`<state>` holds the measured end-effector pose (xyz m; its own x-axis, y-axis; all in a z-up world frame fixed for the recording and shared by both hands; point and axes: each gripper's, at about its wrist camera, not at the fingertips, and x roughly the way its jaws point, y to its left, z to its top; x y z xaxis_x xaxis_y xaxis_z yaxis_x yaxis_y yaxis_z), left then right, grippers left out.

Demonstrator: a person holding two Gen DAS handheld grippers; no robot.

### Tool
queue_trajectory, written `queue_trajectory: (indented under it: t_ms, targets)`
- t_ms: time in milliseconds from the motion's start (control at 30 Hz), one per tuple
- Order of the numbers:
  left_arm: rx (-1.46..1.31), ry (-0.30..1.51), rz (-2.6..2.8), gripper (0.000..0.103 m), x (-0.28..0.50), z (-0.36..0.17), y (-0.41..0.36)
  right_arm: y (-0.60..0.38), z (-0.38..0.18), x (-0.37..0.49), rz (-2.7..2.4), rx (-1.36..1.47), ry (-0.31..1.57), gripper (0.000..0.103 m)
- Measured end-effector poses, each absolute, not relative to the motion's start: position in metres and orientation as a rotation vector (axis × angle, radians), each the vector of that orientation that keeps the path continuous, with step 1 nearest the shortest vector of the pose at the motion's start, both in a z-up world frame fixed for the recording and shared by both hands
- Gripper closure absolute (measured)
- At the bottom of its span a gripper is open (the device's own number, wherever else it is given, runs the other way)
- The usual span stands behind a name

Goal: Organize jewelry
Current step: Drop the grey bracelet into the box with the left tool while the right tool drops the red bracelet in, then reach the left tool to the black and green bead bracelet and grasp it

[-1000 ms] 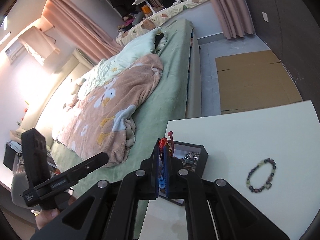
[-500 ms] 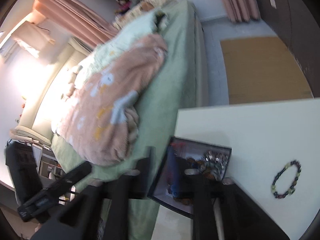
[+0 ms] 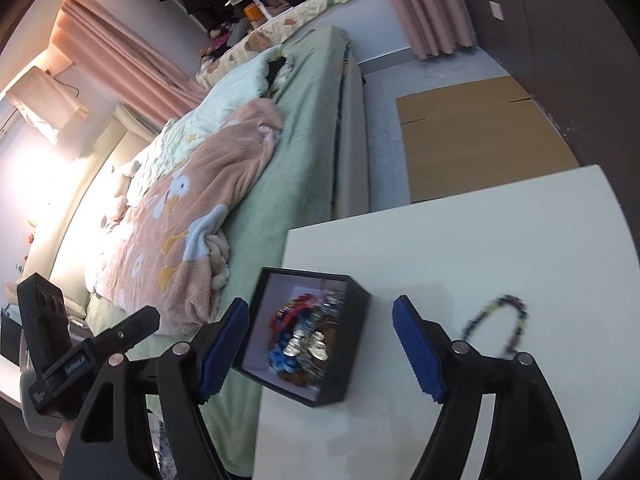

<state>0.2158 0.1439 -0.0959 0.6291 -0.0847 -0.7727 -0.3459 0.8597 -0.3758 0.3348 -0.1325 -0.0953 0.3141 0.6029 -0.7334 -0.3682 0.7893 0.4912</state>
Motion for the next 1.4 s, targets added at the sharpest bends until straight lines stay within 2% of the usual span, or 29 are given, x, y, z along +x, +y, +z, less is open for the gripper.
queue_trajectory:
  t_ms: [233,300,433,500,667,733,800,833,1000,1100,1233,1400]
  targets:
    - [-0.481,0.905,0.111,0.015,0.231,-0.093,0.108,-0.182,-0.099,0.334,0.597,0.287,1.065,0.026]
    - [-0.462,0.916,0.094,0.014,0.238,-0.093,0.095,-0.195,-0.1,0.333,0.577,0.293,1.058,0.018]
    - [-0.433,0.932,0.067,0.013,0.247,-0.093,0.073,-0.222,-0.106,0.333,0.542,0.308,1.049,0.014]
    - [-0.417,0.942,0.055,0.013,0.252,-0.094,0.062,-0.234,-0.111,0.333,0.524,0.323,1.048,0.008]
    - [-0.368,0.968,0.017,0.013,0.262,-0.1,0.031,-0.264,-0.137,0.334,0.493,0.367,1.041,0.008]
    - [-0.336,0.983,0.004,0.014,0.266,-0.103,0.019,-0.269,-0.15,0.335,0.486,0.384,1.06,0.016]
    - [-0.312,0.999,-0.012,0.014,0.271,-0.108,0.006,-0.274,-0.163,0.337,0.475,0.417,1.101,0.029]
    - [-0.301,1.006,-0.025,0.017,0.274,-0.111,-0.001,-0.277,-0.166,0.339,0.469,0.429,1.111,0.031]
    - [-0.278,1.041,-0.051,0.038,0.29,-0.124,-0.028,-0.288,-0.17,0.342,0.456,0.443,1.113,0.036]
    - [-0.248,1.069,-0.07,0.044,0.302,-0.136,-0.044,-0.294,-0.177,0.342,0.445,0.456,1.145,0.043]
    - [-0.227,1.098,-0.085,0.055,0.317,-0.152,-0.061,-0.302,-0.186,0.343,0.434,0.456,1.185,0.045]
    - [-0.233,1.127,-0.079,0.056,0.332,-0.176,-0.074,-0.307,-0.191,0.345,0.417,0.468,1.202,0.049]
